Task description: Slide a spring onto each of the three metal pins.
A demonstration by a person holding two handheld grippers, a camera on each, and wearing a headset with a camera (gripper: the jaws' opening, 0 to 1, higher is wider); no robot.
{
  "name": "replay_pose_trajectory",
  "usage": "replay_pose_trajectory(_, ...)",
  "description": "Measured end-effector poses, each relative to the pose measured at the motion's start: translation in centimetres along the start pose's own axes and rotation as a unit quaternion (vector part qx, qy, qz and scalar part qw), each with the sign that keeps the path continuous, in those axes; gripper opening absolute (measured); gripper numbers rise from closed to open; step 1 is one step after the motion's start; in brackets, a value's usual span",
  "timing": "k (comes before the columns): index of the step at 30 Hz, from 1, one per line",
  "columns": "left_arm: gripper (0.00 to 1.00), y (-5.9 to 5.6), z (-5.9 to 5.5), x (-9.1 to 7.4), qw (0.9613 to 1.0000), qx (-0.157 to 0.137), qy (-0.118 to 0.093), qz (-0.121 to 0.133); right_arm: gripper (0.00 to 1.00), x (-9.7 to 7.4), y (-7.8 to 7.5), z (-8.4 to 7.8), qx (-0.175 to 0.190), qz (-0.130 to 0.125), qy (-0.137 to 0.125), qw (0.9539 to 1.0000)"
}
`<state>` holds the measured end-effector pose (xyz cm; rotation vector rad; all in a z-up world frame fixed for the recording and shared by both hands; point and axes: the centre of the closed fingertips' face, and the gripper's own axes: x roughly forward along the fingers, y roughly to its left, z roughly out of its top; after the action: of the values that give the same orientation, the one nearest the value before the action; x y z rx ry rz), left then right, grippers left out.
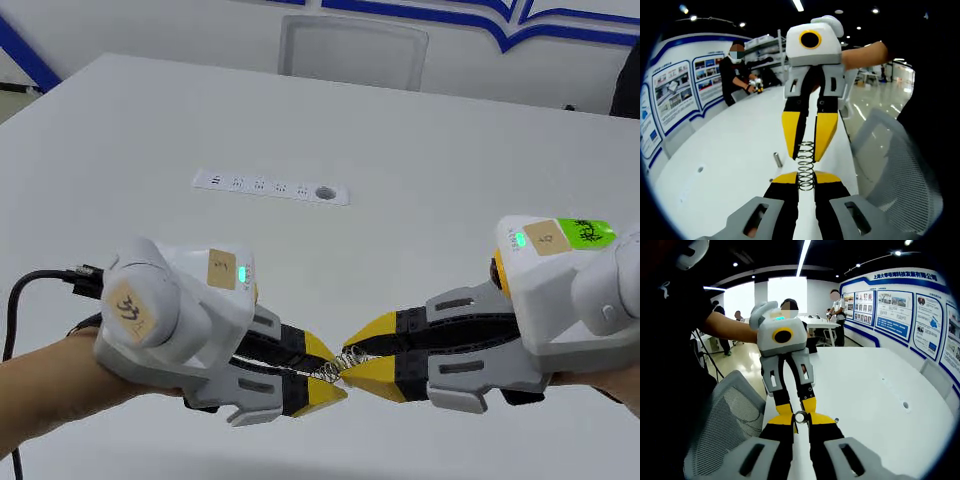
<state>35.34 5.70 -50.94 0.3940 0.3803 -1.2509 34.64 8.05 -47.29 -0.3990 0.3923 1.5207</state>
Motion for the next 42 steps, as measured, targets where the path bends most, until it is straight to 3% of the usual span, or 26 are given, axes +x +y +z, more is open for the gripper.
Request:
replay_pose_trajectory(11, 0.11, 0.2, 0.0, 0.0, 0.9999, -0.012, -0.004, 0.004, 0.11, 0.8, 0.0, 1.0, 0.001, -0.008, -0.016, 0.9998)
replay_pose_trajectory(15, 0.12, 0.7, 0.2, -0.6, 0.9987, -0.046, -0.015, 0.013, 0.11, 0.7, -0.2, 1.5, 0.003, -0.012, -0.021, 0.9997)
replay_pose_trajectory(18, 0.13, 1.4, -0.3, -1.2, 0.9981, -0.054, -0.010, 0.029, 0.11, 0.0, -1.1, 2.3, 0.008, -0.025, -0.036, 0.9990)
replay_pose_trajectory(22, 0.30, 2.1, -0.3, -2.2, 0.9946, -0.090, -0.030, 0.042, 0.11, -1.1, -2.9, 2.9, 0.017, -0.051, -0.046, 0.9975)
replay_pose_trajectory(24, 0.36, 2.7, -0.5, -2.7, 0.9939, -0.088, -0.028, 0.060, 0.11, -1.6, -3.7, 2.9, 0.016, -0.063, -0.044, 0.9969)
replay_pose_trajectory(28, 0.40, 3.2, -1.2, -3.3, 0.9930, -0.088, -0.019, 0.077, 0.11, -2.3, -5.0, 2.5, 0.019, -0.086, -0.040, 0.9953)
replay_pose_trajectory(31, 0.45, 3.4, -1.2, -4.0, 0.9919, -0.092, -0.025, 0.085, 0.11, -2.8, -6.2, 2.2, 0.020, -0.106, -0.034, 0.9936)
replay_pose_trajectory(34, 0.50, 3.6, -1.5, -4.4, 0.9910, -0.095, -0.024, 0.092, 0.11, -2.7, -7.0, 1.6, 0.027, -0.115, -0.027, 0.9926)
replay_pose_trajectory(38, 0.57, 4.1, -2.5, -4.9, 0.9900, -0.089, -0.006, 0.109, 0.11, -2.3, -7.8, 0.7, 0.030, -0.126, -0.016, 0.9915)
replay_pose_trajectory(42, 0.66, 4.3, -2.8, -5.3, 0.9888, -0.092, -0.008, 0.118, 0.11, -1.7, -8.4, -0.3, 0.035, -0.133, -0.005, 0.9905)
